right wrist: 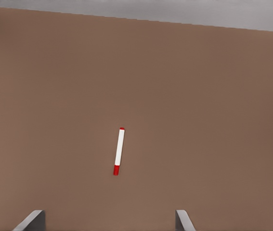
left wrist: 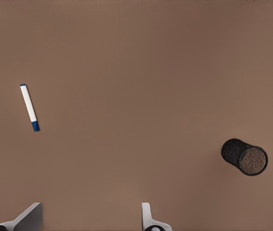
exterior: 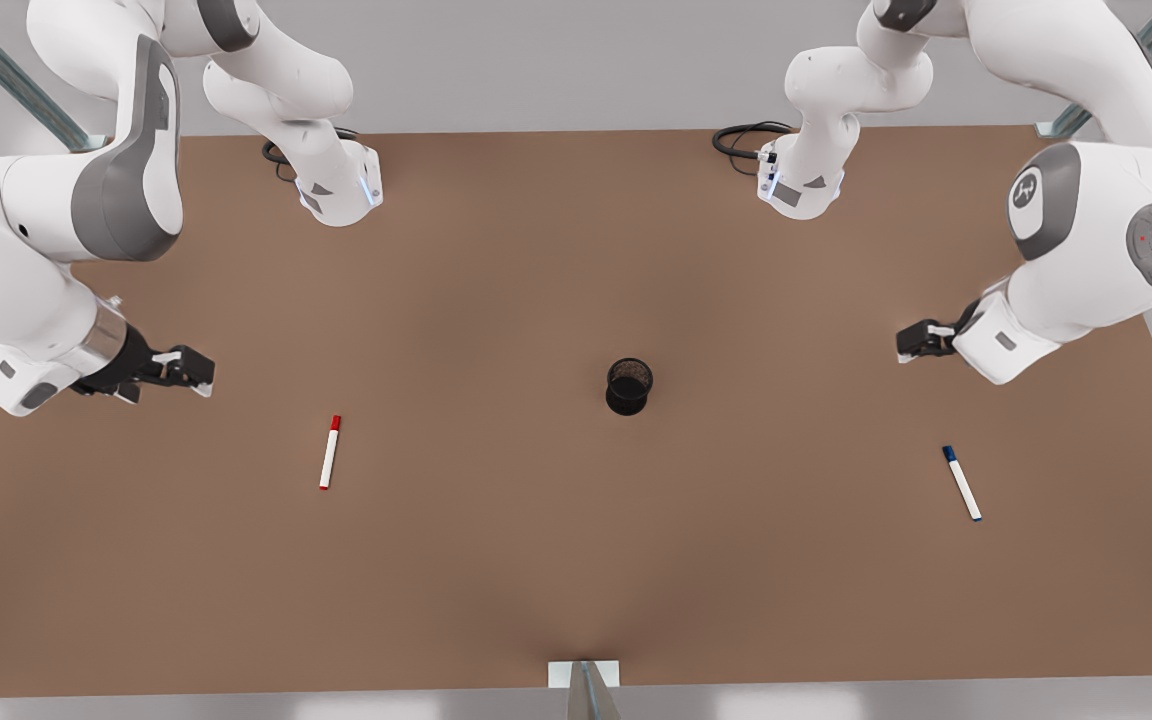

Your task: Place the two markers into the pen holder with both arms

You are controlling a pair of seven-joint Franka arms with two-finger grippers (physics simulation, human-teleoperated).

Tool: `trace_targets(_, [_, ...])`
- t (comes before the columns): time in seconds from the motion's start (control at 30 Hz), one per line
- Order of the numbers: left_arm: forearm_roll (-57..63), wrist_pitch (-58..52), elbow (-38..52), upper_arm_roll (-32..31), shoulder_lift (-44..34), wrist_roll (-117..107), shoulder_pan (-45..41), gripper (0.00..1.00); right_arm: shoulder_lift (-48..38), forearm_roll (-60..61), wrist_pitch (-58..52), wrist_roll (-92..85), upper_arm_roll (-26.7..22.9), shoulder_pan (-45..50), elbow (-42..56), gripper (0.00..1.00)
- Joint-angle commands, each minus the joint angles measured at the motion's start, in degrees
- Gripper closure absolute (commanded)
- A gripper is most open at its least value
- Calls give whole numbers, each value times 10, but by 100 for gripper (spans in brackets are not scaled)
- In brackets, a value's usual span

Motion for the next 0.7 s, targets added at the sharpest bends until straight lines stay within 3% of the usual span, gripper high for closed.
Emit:
trace_targets(0.0, [6, 27, 2, 0, 5, 16, 0, 0, -1, 0, 16, -13, 0, 1, 1, 0])
trace_targets(0.03, [5, 30, 5, 1, 19, 13, 2, 0, -1, 0, 16, -13, 0, 1, 1, 0])
trace_targets(0.13, [0, 174, -2, 33, 108, -1, 54, 0, -1, 0, 16, -13, 0, 1, 1, 0])
trace_targets(0.27, [-1, 295, -1, 24, 211, 63, 101, 0, -1, 0, 16, -13, 0, 0, -1, 0])
trace_targets(0.5, [-12, 447, -1, 23, 310, 164, 178, 0, -1, 0, 16, -13, 0, 0, -1, 0])
trace_targets(0.67, [-12, 451, -26, 23, 334, 185, 191, 0, 3, 0, 16, -13, 0, 1, -1, 0])
